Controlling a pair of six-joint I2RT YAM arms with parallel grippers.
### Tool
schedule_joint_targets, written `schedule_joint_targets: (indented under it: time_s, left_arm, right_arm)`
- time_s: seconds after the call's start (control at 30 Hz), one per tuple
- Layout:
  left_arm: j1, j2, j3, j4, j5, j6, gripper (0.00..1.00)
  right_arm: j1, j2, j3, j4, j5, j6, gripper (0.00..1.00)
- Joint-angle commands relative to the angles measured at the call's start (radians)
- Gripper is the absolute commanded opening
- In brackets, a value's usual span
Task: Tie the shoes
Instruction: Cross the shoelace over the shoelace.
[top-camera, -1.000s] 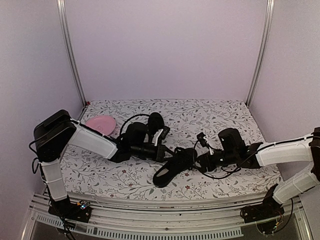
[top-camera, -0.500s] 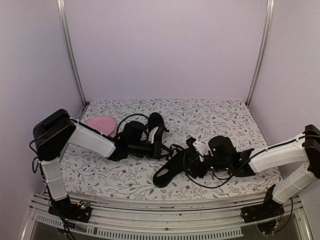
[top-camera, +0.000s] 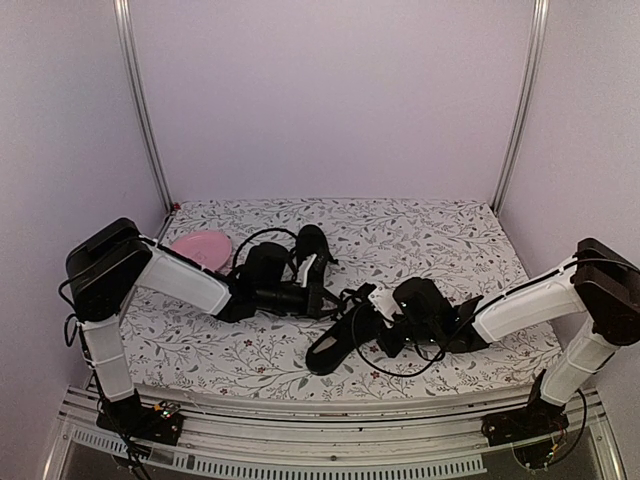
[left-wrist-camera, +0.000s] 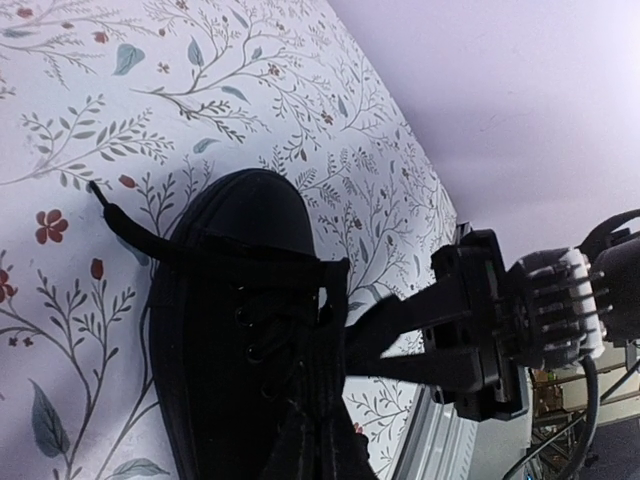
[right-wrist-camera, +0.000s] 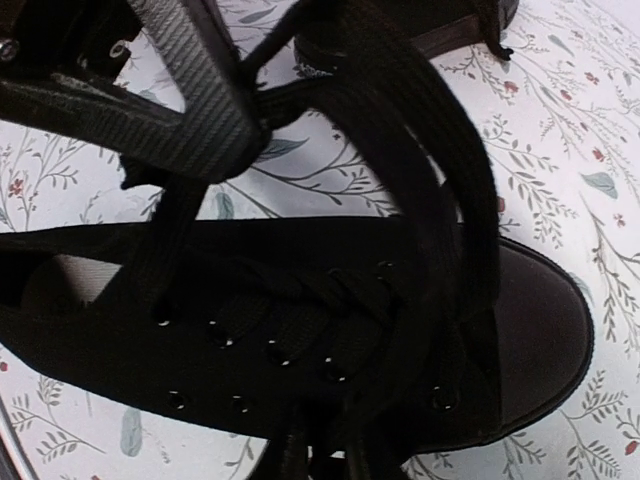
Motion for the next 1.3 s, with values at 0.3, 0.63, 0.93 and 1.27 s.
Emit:
schedule_joint_targets:
  time_s: [0.3,0.63,0.93,1.27]
  left_arm:
    - [0.015,-0.048,-0.022,0.019,0.029,-0.002,0.00]
    - [0.016,-0.039,0.016,-0.002,0.069,-0.023,0.00]
    - [0.017,-0.024,0.050,-0.029,0.098,-0.024,0.00]
    - [0.019,-0.034,0.050,-0.063,0.097,-0.021,0.00]
  right_arm:
    - [0.006,-0.234,0.016,0.042,-0.255,0.163,0.02]
    - [0.009,-0.144,0.056,0.282,-0.342,0.166,0.02]
    - [0.040,-0.054,0.105,0.338,-0.316,-0.049,0.02]
    - [0.122,-0.020,0.083,0.354,-0.109,-0.322,0.02]
